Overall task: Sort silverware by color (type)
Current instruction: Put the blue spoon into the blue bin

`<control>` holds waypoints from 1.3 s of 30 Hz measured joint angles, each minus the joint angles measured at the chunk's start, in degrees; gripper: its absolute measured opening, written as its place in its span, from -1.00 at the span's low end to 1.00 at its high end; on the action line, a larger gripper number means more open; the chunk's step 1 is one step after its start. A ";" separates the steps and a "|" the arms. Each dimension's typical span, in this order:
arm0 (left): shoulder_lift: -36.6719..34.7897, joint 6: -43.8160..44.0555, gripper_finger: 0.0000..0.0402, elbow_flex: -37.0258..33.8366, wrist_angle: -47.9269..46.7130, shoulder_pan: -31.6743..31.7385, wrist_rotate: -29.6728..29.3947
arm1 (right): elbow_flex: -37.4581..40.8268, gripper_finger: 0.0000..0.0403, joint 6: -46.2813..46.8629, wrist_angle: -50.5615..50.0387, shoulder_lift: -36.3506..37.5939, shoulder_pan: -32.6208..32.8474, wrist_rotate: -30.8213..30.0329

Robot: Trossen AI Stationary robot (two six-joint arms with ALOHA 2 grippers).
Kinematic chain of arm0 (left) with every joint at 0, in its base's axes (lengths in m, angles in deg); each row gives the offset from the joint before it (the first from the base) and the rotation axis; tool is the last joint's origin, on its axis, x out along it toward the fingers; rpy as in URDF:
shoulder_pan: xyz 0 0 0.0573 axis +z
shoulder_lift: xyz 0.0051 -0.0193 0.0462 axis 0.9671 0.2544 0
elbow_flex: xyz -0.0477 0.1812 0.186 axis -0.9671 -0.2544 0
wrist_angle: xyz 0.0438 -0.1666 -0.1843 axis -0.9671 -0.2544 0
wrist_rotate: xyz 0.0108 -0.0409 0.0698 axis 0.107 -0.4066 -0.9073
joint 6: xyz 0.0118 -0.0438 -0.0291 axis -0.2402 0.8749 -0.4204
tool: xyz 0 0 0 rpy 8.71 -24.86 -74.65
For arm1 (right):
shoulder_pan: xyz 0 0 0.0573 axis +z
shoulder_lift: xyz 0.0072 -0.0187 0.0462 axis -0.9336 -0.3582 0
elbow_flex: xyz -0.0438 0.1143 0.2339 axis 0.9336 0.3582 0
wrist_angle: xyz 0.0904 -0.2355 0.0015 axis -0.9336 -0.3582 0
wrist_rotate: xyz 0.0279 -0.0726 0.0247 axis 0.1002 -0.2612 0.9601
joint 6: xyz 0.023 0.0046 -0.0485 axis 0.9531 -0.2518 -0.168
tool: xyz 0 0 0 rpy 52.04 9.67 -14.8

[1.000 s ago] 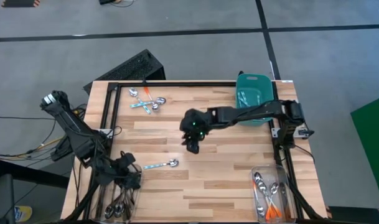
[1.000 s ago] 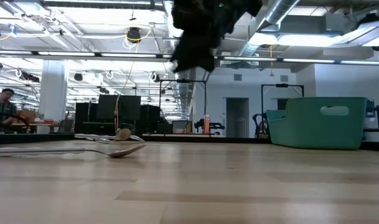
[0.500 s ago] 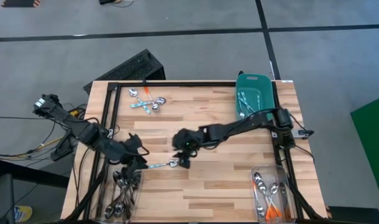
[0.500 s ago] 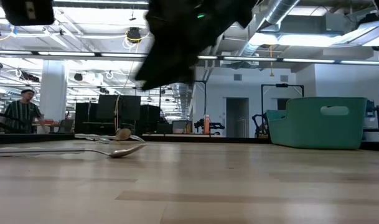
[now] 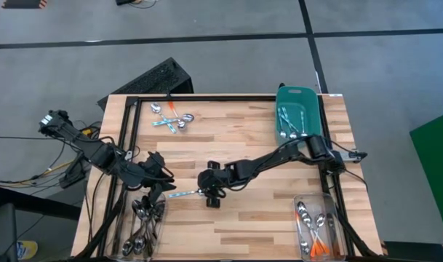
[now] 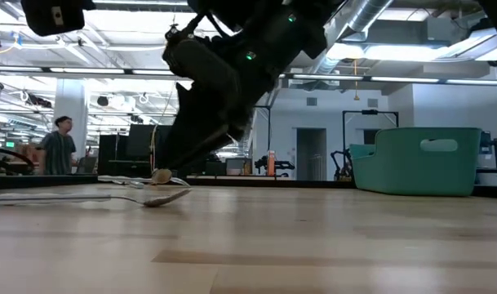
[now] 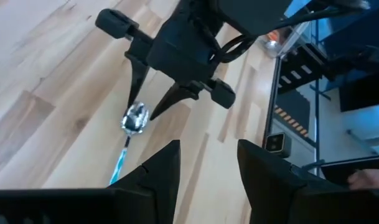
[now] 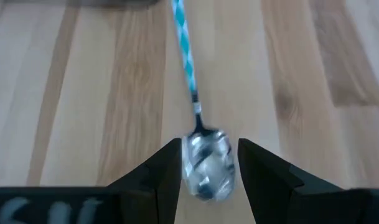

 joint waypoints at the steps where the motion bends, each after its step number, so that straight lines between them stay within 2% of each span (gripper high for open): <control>1: 0.01 0.22 -0.27 0.00 0.02 0.00 0.01 | -0.19 -0.10 0.33 0.33 -0.04 0.03 -0.57; 8: 0.02 1.18 -0.27 0.00 -0.09 0.02 -0.52 | -0.21 -0.08 2.19 -1.10 -0.07 -0.38 -1.71; 13: 0.57 1.21 -0.27 0.00 -0.64 0.00 -3.58 | -0.22 -0.08 3.04 -1.04 -1.01 -0.65 -1.69; 20: 5.34 -1.18 -0.27 -0.07 -0.25 0.13 -5.64 | -0.39 -0.08 11.55 -2.92 -3.45 -0.91 1.47; 26: 12.24 -2.33 -0.27 -0.07 0.18 0.74 -3.81 | -0.40 -0.18 12.55 -4.90 -3.81 0.05 1.89; 31: 16.58 -3.16 -0.27 -0.11 0.18 1.50 -0.12 | -0.28 -0.30 13.52 -5.01 -3.66 1.02 -2.16; 39: 22.88 -7.65 -0.27 -0.11 0.19 2.51 1.62 | -0.01 -0.30 11.63 1.49 -3.62 1.04 -3.01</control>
